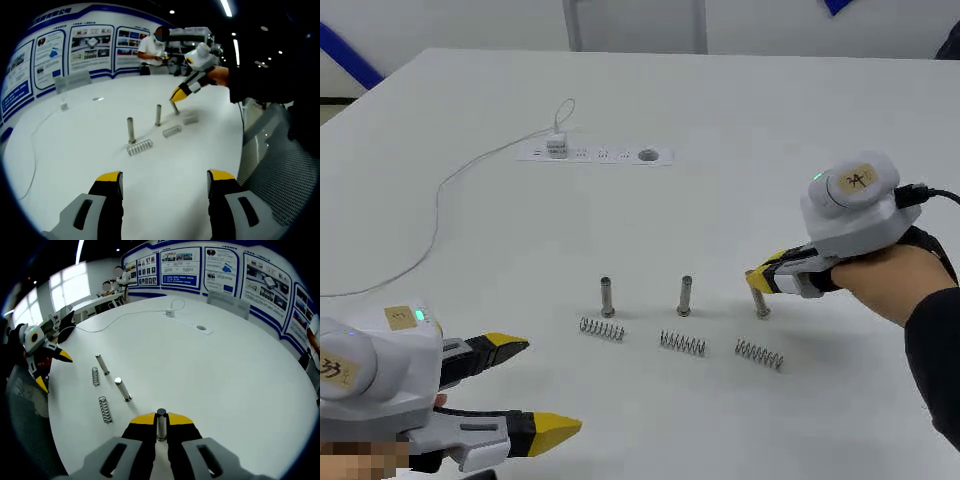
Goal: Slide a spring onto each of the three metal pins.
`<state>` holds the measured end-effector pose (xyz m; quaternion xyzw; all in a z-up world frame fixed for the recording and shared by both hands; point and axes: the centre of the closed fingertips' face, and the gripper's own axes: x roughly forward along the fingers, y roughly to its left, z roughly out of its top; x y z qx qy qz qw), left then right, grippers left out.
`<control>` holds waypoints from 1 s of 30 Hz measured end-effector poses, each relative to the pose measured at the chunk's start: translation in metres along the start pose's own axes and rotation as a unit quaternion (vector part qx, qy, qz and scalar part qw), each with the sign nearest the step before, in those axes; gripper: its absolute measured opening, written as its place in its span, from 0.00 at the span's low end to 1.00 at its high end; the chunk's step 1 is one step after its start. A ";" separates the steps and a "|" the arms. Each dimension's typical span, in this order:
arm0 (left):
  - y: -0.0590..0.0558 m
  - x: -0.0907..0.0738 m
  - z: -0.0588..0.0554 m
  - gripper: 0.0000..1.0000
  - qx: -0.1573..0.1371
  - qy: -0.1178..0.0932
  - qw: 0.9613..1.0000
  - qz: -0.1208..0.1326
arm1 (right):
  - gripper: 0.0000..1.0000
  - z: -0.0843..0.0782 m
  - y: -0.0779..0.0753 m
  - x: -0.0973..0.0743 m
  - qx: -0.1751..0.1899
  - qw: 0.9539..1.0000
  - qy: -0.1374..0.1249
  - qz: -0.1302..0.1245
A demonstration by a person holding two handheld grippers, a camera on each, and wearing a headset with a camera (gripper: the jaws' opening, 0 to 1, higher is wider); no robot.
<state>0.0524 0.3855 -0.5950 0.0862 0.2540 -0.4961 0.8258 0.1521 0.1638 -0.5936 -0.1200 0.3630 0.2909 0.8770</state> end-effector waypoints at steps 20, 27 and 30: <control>-0.003 0.000 0.001 0.70 0.003 0.002 1.000 -0.004 | 0.08 -0.001 0.004 -0.009 0.009 1.000 -0.014 -0.006; -0.004 0.000 0.001 0.70 0.004 0.002 1.000 -0.005 | 0.08 -0.001 0.005 -0.016 0.014 1.000 -0.022 -0.007; -0.004 0.000 0.001 0.70 0.004 0.002 1.000 -0.005 | 0.08 -0.003 0.005 -0.017 0.014 1.000 -0.022 -0.007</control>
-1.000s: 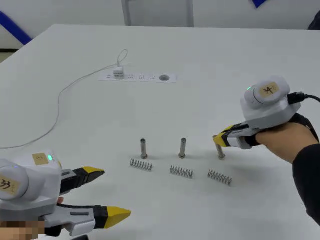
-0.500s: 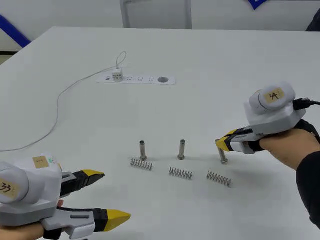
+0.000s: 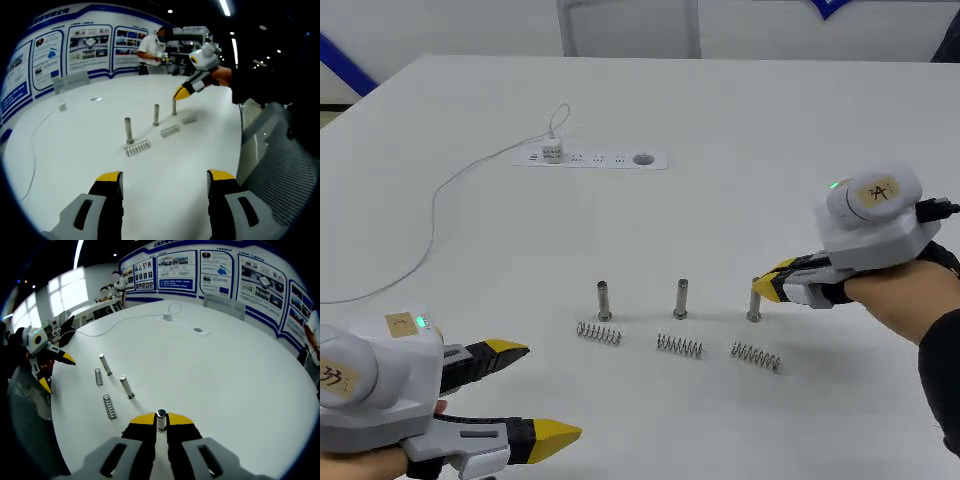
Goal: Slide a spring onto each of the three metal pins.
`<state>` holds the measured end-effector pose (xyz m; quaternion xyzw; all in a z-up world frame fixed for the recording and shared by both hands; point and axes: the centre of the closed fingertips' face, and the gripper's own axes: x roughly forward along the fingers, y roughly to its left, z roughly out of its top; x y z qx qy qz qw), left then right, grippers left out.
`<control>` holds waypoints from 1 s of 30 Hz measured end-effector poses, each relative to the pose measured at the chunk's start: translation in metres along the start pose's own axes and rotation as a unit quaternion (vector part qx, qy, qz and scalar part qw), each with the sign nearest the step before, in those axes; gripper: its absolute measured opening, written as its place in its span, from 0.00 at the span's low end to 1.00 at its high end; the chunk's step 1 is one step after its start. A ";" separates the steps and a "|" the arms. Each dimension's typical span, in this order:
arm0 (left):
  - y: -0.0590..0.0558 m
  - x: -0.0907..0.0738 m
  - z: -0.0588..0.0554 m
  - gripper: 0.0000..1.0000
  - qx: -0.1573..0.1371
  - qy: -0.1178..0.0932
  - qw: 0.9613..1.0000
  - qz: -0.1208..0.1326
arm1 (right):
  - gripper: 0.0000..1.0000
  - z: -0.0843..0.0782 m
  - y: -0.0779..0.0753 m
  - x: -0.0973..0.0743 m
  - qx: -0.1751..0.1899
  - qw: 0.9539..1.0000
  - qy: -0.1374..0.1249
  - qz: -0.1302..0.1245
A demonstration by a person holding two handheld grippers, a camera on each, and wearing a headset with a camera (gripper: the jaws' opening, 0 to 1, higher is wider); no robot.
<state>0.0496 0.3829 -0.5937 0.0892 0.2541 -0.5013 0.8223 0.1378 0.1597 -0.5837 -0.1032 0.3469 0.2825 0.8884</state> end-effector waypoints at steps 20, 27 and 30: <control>-0.001 0.000 0.001 0.70 0.002 -0.001 1.000 0.000 | 0.09 0.003 0.003 -0.012 -0.006 1.000 -0.013 -0.003; -0.002 0.000 0.001 0.70 0.002 -0.001 1.000 -0.001 | 0.10 0.011 0.018 -0.024 -0.026 0.999 -0.026 0.001; -0.003 0.001 0.000 0.70 0.003 0.001 1.000 -0.003 | 0.10 0.012 0.029 -0.024 -0.039 0.999 -0.027 0.013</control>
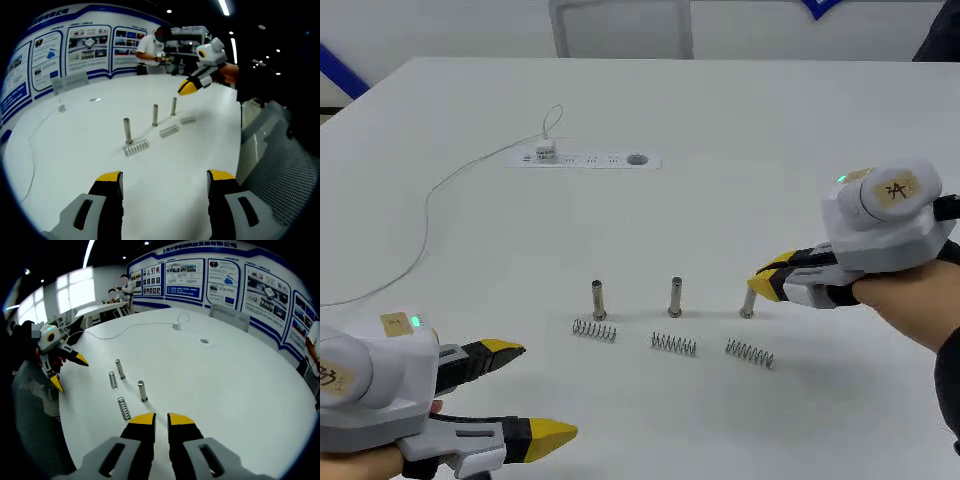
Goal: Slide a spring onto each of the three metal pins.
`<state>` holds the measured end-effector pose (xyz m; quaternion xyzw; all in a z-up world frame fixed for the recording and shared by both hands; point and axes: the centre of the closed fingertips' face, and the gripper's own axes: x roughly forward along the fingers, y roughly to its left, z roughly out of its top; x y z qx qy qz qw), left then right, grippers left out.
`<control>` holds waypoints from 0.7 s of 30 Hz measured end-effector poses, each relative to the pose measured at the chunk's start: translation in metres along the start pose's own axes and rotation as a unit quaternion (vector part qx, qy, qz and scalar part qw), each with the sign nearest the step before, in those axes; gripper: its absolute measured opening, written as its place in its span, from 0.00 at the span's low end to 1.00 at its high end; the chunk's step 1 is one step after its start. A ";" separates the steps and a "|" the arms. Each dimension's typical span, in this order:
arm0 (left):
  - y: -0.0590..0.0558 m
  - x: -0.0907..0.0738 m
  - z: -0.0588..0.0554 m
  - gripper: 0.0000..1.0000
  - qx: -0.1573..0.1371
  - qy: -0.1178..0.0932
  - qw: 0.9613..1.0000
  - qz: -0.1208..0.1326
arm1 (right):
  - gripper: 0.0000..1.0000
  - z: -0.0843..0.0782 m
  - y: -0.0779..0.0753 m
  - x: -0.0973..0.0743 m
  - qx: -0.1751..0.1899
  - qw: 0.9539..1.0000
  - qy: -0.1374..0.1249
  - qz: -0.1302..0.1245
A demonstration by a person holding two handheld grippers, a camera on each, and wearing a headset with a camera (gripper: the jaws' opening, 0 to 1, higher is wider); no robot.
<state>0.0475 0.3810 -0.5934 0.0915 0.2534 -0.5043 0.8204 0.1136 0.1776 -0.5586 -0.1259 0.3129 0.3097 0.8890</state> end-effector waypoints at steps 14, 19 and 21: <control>0.002 0.000 -0.001 0.70 0.000 0.000 1.000 0.000 | 0.12 -0.032 0.030 0.022 -0.043 0.996 0.056 0.053; 0.003 0.000 -0.002 0.69 -0.001 0.000 1.000 0.001 | 0.16 -0.044 0.035 0.032 -0.071 0.991 0.092 0.064; 0.004 0.000 -0.001 0.69 -0.001 0.000 1.000 0.001 | 0.16 -0.049 0.034 0.036 -0.086 0.988 0.111 0.065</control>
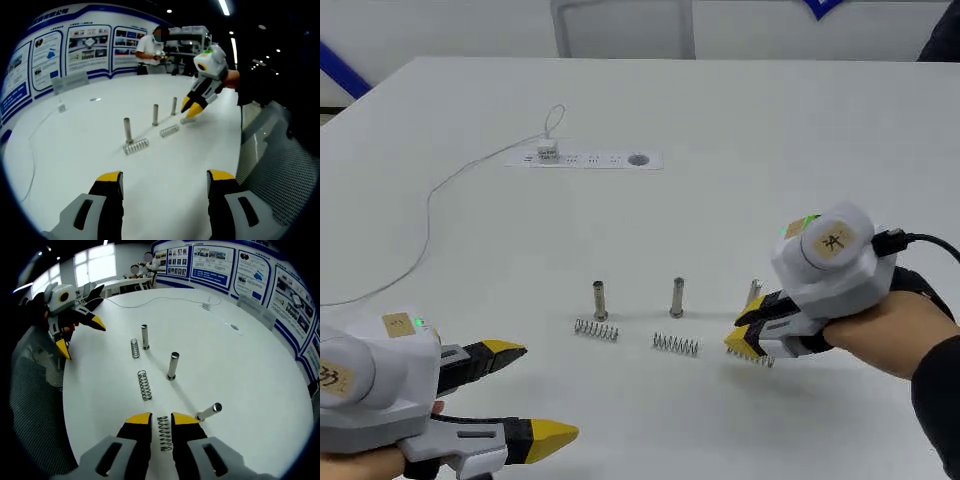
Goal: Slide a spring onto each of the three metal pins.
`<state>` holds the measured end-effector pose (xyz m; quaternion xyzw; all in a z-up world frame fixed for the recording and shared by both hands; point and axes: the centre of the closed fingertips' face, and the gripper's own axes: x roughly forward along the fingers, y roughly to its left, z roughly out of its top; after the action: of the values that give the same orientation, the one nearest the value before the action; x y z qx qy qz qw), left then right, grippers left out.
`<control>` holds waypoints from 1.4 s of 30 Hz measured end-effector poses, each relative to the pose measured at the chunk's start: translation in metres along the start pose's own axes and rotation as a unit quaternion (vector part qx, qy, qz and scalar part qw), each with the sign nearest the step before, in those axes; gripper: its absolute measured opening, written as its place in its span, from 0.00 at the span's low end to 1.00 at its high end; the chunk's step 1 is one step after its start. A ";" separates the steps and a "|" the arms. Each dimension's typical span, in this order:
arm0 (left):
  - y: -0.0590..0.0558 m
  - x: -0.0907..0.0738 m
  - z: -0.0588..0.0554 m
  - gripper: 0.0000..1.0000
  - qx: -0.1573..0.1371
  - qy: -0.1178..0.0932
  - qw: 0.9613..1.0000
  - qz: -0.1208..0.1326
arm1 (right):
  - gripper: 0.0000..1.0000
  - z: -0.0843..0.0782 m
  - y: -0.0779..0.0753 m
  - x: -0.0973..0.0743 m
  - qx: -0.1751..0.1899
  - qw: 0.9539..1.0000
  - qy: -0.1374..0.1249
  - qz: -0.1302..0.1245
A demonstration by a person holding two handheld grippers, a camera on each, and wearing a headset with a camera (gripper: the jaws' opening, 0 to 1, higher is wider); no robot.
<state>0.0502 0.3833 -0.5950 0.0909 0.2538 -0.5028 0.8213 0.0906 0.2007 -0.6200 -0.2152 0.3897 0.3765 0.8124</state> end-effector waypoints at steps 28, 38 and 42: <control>0.001 -0.002 0.002 0.69 -0.005 -0.004 1.000 0.006 | 0.12 -0.015 0.005 0.020 -0.049 0.991 0.113 0.061; 0.000 -0.001 0.001 0.69 -0.005 -0.004 1.000 0.004 | 0.12 -0.004 0.004 0.008 -0.030 0.996 0.070 0.050; 0.000 -0.001 0.001 0.69 -0.004 -0.002 1.000 0.002 | 0.12 0.000 0.002 0.000 -0.018 0.998 0.049 0.042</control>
<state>0.0504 0.3837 -0.5943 0.0873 0.2536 -0.5003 0.8233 0.0895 0.2018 -0.6199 -0.2313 0.4307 0.4061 0.7721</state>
